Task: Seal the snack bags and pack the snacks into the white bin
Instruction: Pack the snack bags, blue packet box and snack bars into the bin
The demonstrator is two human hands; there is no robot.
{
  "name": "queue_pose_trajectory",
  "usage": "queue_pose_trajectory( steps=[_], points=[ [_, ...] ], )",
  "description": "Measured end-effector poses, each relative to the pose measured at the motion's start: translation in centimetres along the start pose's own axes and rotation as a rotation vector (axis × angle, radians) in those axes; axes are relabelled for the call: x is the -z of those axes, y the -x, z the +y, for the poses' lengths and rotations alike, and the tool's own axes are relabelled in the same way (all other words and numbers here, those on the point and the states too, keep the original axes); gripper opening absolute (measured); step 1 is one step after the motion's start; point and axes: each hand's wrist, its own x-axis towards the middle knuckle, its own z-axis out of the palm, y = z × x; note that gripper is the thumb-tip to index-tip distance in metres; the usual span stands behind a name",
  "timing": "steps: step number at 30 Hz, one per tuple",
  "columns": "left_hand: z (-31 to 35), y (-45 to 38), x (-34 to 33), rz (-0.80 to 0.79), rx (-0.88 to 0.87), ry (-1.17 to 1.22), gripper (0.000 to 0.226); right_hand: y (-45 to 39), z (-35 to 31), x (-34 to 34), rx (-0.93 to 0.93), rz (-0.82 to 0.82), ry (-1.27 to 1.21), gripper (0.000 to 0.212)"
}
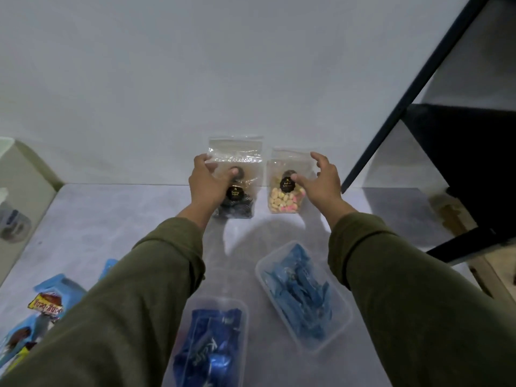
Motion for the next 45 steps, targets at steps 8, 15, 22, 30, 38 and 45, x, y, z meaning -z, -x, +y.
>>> queue_pose_trajectory(
  steps=[8, 15, 22, 30, 38, 45],
  points=[
    [-1.2, -0.5, -1.0, 0.096, -0.041, 0.017, 0.038, -1.5, 2.1, -0.9, -0.072, -0.009, -0.124, 0.076],
    [-0.8, -1.2, -1.1, 0.116, -0.033, 0.040, 0.030, -2.8, 2.1, -1.3, -0.096, 0.005, -0.114, 0.071],
    [-1.1, -1.6, -1.5, 0.106, -0.005, 0.058, 0.027, -3.5, 2.3, -1.7, -0.141, -0.001, -0.178, 0.055],
    [-1.3, -1.7, -1.3, 0.069, -0.005, 0.203, 0.004, -2.8, 2.1, -1.8, -0.066, -0.060, -0.344, 0.023],
    [1.9, 0.4, 1.0, -0.012, -0.026, 0.398, 0.014, -0.4, -1.3, -0.4, 0.019, -0.066, -0.340, 0.024],
    [5.7, 1.8, 6.3, -0.021, -0.103, 0.435, 0.016, 2.6, -6.4, 1.0, 0.150, -0.041, -0.258, 0.017]
  ],
)
